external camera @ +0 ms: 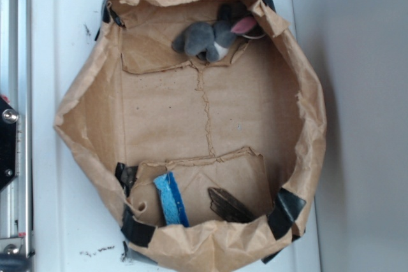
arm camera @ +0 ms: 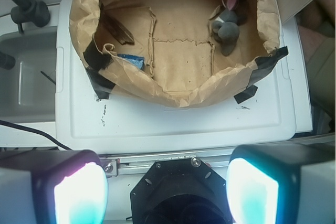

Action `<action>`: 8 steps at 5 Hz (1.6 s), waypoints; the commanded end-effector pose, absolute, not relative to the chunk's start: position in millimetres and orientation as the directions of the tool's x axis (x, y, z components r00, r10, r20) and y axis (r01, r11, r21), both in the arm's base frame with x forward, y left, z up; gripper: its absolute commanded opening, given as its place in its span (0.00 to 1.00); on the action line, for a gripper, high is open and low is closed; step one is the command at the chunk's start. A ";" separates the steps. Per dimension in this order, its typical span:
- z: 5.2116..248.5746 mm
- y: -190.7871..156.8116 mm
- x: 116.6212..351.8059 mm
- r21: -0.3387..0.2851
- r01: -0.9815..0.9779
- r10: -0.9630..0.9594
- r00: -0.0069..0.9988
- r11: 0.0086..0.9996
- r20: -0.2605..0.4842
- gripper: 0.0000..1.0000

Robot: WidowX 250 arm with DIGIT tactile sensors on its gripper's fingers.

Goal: Grab the gray animal.

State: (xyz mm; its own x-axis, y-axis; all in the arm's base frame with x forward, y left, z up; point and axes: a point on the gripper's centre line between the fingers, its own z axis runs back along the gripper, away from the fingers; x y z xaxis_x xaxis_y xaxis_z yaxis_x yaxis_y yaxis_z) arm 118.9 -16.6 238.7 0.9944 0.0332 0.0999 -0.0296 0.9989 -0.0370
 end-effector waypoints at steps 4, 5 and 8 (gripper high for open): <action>142.7 33.3 243.9 0.104 -0.078 0.071 0.995 0.991 0.076 1.00; 142.7 33.3 243.9 0.104 -0.078 0.071 0.995 0.991 0.076 1.00; 134.0 45.3 261.6 0.059 -0.179 0.175 0.983 0.982 0.060 1.00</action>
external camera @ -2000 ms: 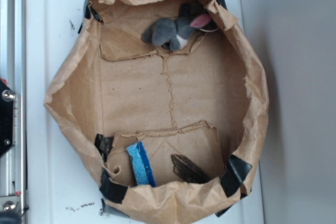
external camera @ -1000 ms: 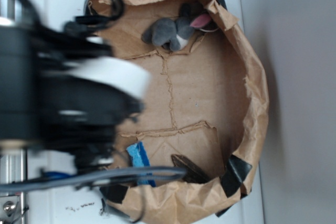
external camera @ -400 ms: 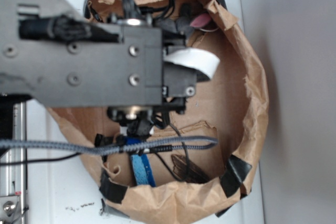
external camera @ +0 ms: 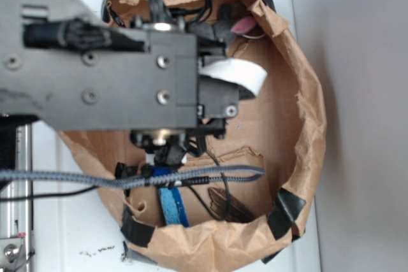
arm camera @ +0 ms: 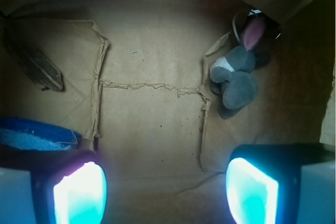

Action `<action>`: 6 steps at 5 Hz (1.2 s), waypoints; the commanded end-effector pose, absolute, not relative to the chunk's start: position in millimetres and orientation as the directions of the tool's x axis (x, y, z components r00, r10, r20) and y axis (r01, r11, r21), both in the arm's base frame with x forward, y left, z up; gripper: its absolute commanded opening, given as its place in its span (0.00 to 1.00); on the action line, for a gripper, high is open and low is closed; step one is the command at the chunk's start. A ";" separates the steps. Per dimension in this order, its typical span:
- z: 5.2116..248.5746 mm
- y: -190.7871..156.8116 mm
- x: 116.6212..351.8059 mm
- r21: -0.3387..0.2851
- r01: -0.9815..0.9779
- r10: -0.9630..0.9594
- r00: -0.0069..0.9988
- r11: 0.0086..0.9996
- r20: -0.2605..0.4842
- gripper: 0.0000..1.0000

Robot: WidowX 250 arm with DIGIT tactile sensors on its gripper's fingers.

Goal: Grab the gray animal.

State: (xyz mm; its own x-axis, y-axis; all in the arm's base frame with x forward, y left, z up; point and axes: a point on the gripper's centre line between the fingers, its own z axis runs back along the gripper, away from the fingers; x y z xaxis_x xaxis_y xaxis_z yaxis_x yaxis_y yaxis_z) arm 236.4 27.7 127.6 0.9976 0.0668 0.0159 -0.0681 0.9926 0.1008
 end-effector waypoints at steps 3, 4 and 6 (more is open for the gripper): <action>97.4 49.1 296.0 0.067 -0.311 0.295 0.938 0.948 0.182 1.00; 86.9 55.7 299.1 0.107 -0.340 0.316 0.929 0.934 0.192 1.00; 92.8 66.5 279.0 0.212 -0.399 0.333 0.898 0.892 0.286 1.00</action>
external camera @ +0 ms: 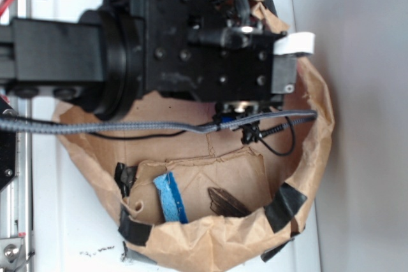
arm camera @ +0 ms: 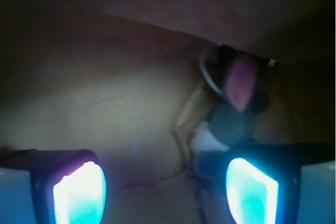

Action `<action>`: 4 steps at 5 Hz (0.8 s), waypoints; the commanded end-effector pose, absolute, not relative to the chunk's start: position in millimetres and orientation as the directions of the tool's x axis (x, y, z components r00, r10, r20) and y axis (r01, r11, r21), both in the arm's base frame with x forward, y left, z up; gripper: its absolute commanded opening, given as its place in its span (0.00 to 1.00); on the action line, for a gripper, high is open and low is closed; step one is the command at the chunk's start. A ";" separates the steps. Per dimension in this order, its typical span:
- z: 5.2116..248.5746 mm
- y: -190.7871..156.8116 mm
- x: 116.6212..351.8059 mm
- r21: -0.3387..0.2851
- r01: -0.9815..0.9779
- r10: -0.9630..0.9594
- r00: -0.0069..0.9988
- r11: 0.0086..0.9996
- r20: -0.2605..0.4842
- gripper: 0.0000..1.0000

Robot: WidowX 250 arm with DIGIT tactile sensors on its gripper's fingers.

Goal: Grab the gray animal.

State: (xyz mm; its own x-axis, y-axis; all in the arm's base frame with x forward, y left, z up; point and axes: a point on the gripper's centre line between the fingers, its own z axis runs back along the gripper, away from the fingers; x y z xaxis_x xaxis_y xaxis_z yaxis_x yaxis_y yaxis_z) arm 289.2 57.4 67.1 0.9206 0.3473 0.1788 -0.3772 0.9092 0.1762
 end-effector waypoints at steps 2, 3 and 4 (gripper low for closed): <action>86.8 81.2 261.4 0.310 -0.416 0.326 0.895 0.855 0.304 1.00; 65.1 79.9 278.4 0.348 -0.421 0.343 0.901 0.837 0.265 1.00; 50.2 75.1 288.8 0.354 -0.398 0.335 0.914 0.847 0.227 1.00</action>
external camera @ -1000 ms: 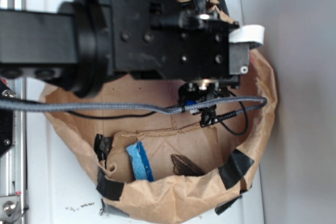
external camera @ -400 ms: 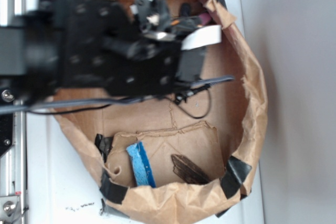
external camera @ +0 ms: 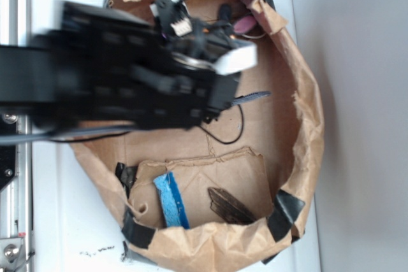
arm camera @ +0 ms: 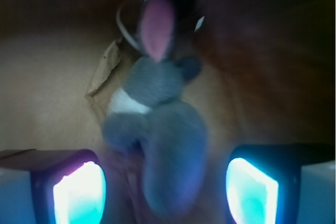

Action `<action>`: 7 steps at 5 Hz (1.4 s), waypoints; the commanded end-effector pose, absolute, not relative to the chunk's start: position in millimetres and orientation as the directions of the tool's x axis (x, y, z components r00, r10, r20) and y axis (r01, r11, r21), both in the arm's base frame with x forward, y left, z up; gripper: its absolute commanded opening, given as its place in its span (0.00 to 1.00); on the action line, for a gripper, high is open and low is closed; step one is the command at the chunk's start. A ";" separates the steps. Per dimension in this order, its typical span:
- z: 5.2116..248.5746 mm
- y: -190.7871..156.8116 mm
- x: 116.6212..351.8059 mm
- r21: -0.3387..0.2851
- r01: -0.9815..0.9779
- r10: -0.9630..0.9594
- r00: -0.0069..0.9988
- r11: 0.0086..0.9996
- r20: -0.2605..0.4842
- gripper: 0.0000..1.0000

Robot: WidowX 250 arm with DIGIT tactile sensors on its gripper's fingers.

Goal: Grab the gray animal.

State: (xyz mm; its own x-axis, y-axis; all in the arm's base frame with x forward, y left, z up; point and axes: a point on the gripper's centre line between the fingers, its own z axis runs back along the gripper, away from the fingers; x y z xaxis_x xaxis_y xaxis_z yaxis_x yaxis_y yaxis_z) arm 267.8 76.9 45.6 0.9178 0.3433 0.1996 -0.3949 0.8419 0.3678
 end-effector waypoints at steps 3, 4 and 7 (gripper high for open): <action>34.9 63.7 290.0 0.394 -0.390 0.324 0.919 0.832 0.224 0.00; 38.3 62.3 287.2 0.388 -0.376 0.311 0.925 0.842 0.219 0.00; 88.4 57.4 265.6 0.226 -0.293 0.255 0.950 0.929 0.183 0.00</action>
